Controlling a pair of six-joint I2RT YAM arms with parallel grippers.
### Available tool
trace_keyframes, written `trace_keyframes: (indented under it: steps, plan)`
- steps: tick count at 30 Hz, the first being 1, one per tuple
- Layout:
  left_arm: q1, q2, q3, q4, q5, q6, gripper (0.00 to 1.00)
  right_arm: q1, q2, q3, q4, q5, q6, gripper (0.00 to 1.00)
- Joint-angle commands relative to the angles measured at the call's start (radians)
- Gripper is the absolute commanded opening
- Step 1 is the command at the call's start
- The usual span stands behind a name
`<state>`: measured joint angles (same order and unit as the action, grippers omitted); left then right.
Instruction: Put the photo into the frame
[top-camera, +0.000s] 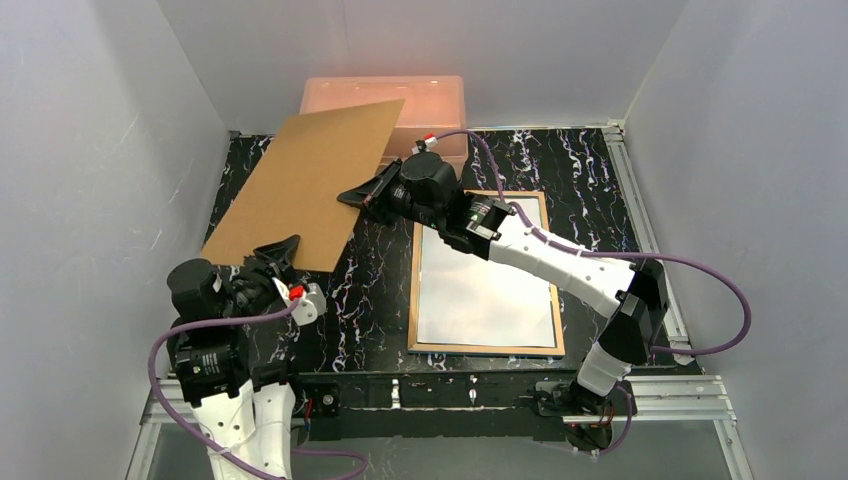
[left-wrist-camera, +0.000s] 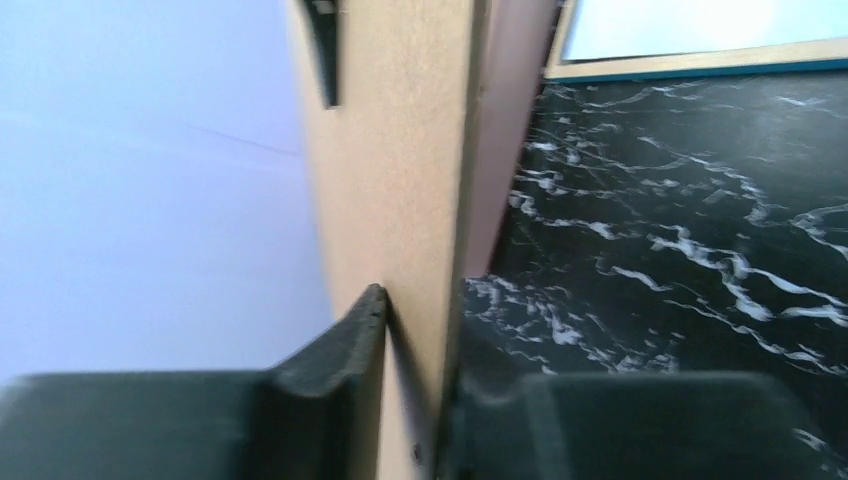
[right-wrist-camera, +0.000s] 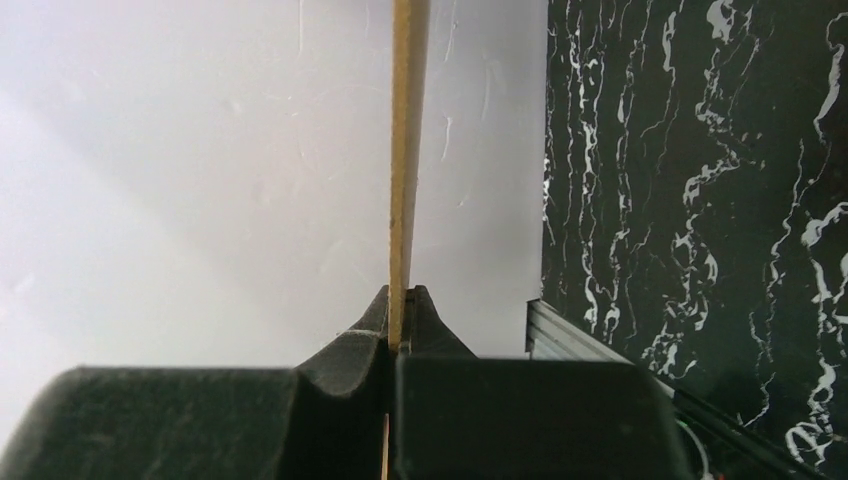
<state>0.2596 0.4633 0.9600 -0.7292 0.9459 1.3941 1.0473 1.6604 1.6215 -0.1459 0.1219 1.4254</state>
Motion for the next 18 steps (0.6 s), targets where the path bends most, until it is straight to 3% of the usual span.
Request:
trace_keyframes:
  steps: [1, 2, 6, 9, 14, 18]
  plan:
    - [-0.004, 0.011, -0.003, 0.115, 0.02, -0.05, 0.09, 0.005, -0.053, 0.01, 0.165, -0.057, 0.042, 0.06]
    - [-0.004, 0.011, 0.003, 0.117, 0.026, -0.058, 0.01, 0.004, -0.05, 0.009, 0.161, -0.067, 0.038, 0.07]
    - [-0.004, 0.019, 0.041, 0.115, 0.031, -0.108, 0.0, -0.006, -0.045, 0.01, 0.131, -0.138, -0.032, 0.15]
    - [-0.003, 0.039, 0.087, 0.042, 0.04, -0.109, 0.0, -0.027, -0.05, 0.011, 0.093, -0.206, -0.102, 0.27]
    - [-0.003, 0.084, 0.16, -0.148, 0.06, -0.009, 0.0, -0.122, -0.053, 0.022, 0.03, -0.429, -0.274, 0.7]
    - [-0.003, 0.093, 0.177, -0.18, 0.051, 0.012, 0.0, -0.231, -0.095, -0.03, 0.076, -0.67, -0.375, 0.91]
